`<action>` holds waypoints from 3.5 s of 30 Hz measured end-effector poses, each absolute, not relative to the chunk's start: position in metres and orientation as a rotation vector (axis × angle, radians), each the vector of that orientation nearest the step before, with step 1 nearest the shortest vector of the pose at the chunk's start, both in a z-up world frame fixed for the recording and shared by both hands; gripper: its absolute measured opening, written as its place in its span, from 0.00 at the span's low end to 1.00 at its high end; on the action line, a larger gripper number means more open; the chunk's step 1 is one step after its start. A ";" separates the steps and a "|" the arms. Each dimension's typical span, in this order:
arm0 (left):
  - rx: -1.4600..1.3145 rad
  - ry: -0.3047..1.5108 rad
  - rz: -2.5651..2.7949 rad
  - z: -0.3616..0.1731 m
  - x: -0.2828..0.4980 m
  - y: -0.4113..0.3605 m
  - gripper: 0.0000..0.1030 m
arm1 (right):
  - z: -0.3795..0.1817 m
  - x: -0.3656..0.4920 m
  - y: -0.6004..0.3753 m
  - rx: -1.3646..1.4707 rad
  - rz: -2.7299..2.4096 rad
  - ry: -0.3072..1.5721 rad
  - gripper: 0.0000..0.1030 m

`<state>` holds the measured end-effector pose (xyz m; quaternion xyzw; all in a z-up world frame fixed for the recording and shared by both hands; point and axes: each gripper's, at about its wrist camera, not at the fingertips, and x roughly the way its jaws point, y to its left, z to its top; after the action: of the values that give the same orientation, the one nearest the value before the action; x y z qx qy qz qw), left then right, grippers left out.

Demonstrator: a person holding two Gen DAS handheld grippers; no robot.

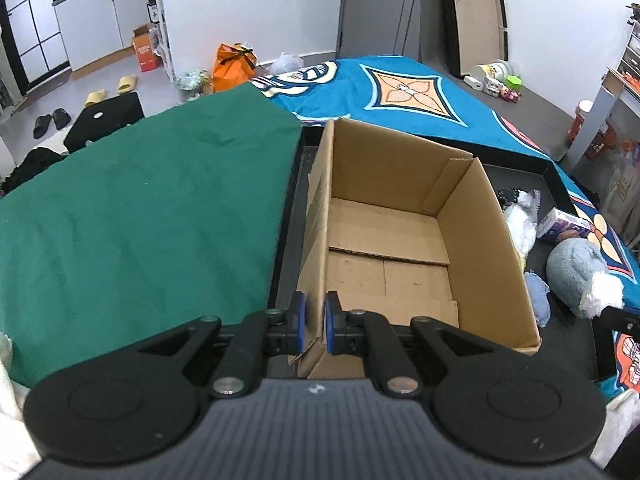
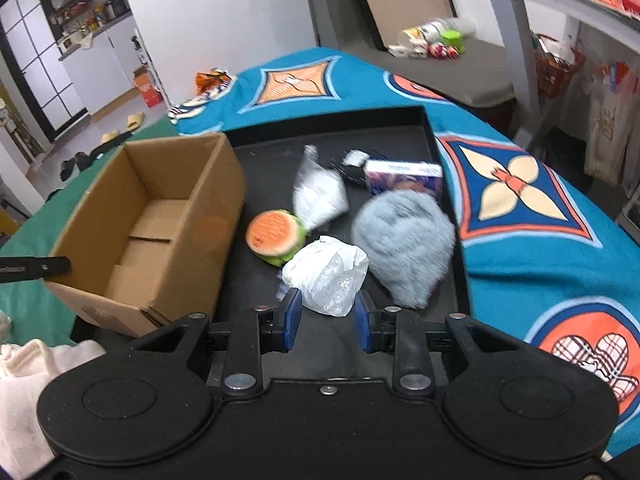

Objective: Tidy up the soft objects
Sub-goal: 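Lift the tissue with the right gripper and carry it over the box, then open the right gripper to drop the tissue into the box, then lower the right gripper onto the fluffy light-blue plush and close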

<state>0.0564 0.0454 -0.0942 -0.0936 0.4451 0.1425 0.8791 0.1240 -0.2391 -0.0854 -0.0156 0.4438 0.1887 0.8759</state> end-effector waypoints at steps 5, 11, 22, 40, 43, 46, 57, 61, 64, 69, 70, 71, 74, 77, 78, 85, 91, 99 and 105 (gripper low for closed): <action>-0.195 0.931 0.299 -0.097 0.054 0.046 0.08 | -0.076 0.122 -0.223 -0.069 0.429 0.881 0.28; -0.189 0.939 0.297 -0.102 0.054 0.048 0.08 | -0.067 0.123 -0.202 -0.118 0.479 0.829 0.28; -0.161 0.932 0.281 -0.110 0.050 0.047 0.05 | -0.054 0.120 -0.164 -0.142 0.569 0.761 0.28; -0.205 0.924 0.260 -0.108 0.043 0.058 0.06 | -0.060 0.111 -0.114 -0.166 0.694 0.752 0.28; -0.211 0.927 0.271 -0.108 0.045 0.058 0.06 | -0.061 0.112 -0.108 -0.167 0.700 0.751 0.28; -0.213 0.931 0.283 -0.108 0.047 0.057 0.06 | -0.063 0.119 -0.100 -0.158 0.705 0.765 0.31; -0.213 0.949 0.324 -0.107 0.050 0.056 0.06 | -0.069 0.123 -0.112 -0.108 0.678 0.797 0.55; -0.176 0.934 0.330 -0.101 0.052 0.049 0.09 | -0.068 0.121 -0.129 -0.088 0.656 0.795 0.55; -0.164 0.933 0.340 -0.098 0.054 0.046 0.10 | -0.068 0.121 -0.141 -0.079 0.634 0.794 0.55; -0.138 0.929 0.349 -0.093 0.056 0.040 0.23 | -0.070 0.122 -0.163 -0.060 0.597 0.801 0.55; -0.131 0.926 0.354 -0.092 0.057 0.038 0.26 | -0.070 0.123 -0.166 -0.060 0.592 0.803 0.55; -0.126 0.923 0.357 -0.090 0.058 0.037 0.34 | -0.071 0.123 -0.170 -0.059 0.586 0.804 0.55; -0.107 0.924 0.367 -0.088 0.063 0.033 0.50 | -0.073 0.124 -0.183 -0.056 0.563 0.813 0.55; -0.084 0.932 0.372 -0.088 0.068 0.027 0.58 | -0.077 0.126 -0.199 -0.059 0.535 0.822 0.55; -0.076 0.933 0.371 -0.088 0.070 0.024 0.60 | -0.078 0.127 -0.205 -0.061 0.520 0.827 0.56; -0.024 0.944 0.372 -0.089 0.080 0.010 0.72 | -0.090 0.132 -0.244 -0.049 0.439 0.862 0.60; 0.009 0.956 0.362 -0.092 0.088 0.001 0.75 | -0.099 0.142 -0.267 -0.049 0.390 0.883 0.70; 0.053 0.965 0.362 -0.098 0.096 -0.007 0.80 | -0.115 0.156 -0.282 -0.032 0.351 0.892 0.81; 0.056 0.985 0.397 -0.103 0.103 -0.001 0.81 | -0.122 0.168 -0.278 -0.031 0.354 0.895 0.81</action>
<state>0.1032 -0.0010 -0.1029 0.0265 0.4695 0.1894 0.8620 0.1678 -0.2781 -0.1219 -0.0148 0.4305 0.1702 0.8862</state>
